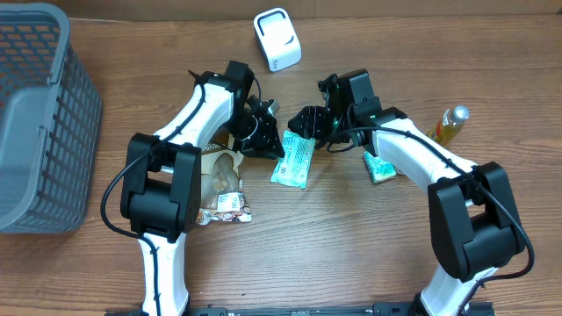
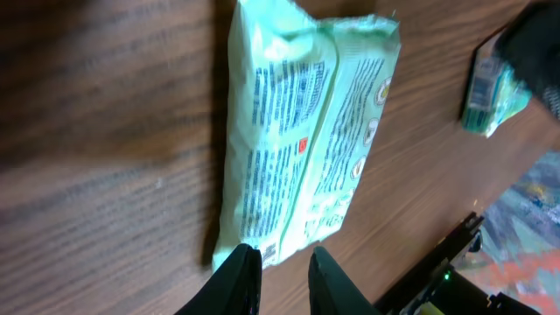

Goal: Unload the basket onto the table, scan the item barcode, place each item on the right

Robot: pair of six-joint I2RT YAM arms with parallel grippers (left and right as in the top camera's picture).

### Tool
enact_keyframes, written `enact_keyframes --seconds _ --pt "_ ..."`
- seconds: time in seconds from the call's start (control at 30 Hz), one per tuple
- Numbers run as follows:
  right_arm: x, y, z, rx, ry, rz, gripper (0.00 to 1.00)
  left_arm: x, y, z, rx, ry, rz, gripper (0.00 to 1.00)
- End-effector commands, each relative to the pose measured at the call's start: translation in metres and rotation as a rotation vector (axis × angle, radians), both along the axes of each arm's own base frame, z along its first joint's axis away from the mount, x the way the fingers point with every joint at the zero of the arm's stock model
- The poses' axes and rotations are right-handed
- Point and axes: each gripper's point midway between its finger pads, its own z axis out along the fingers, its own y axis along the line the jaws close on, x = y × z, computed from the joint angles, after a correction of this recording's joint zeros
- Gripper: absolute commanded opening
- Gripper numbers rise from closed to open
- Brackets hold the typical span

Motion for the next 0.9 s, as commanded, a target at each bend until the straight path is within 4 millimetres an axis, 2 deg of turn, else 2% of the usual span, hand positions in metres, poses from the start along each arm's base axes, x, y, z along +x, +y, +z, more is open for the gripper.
enact_keyframes --seconds 0.0,0.17,0.3,0.53,0.6,0.67,0.77,0.87 --pt "0.008 -0.007 -0.008 -0.063 -0.028 -0.028 0.57 0.000 0.000 -0.002 0.028 -0.011 -0.026 0.23" --pt "0.007 -0.008 -0.036 -0.084 0.019 -0.029 0.57 -0.003 0.009 -0.008 0.107 -0.015 -0.037 0.20" --pt "0.005 -0.009 -0.055 -0.099 0.053 -0.028 0.57 0.001 0.006 -0.010 0.111 -0.041 -0.045 0.15" --pt "-0.001 -0.012 -0.060 -0.112 0.088 -0.029 0.56 0.008 -0.005 -0.010 0.095 -0.094 -0.060 0.12" --pt "-0.007 -0.015 -0.063 -0.123 0.117 -0.028 0.47 0.009 -0.007 -0.010 0.093 -0.098 -0.062 0.11" --pt "-0.014 -0.017 -0.067 -0.137 0.153 -0.027 0.32 0.008 -0.006 -0.010 0.094 -0.097 -0.063 0.10" --pt "-0.022 -0.020 -0.067 -0.144 0.206 -0.048 0.29 0.008 -0.006 -0.011 0.097 -0.097 -0.063 0.07" --pt "-0.032 -0.025 -0.057 -0.159 0.249 -0.067 0.30 0.009 -0.006 -0.011 0.097 -0.099 -0.063 0.07"
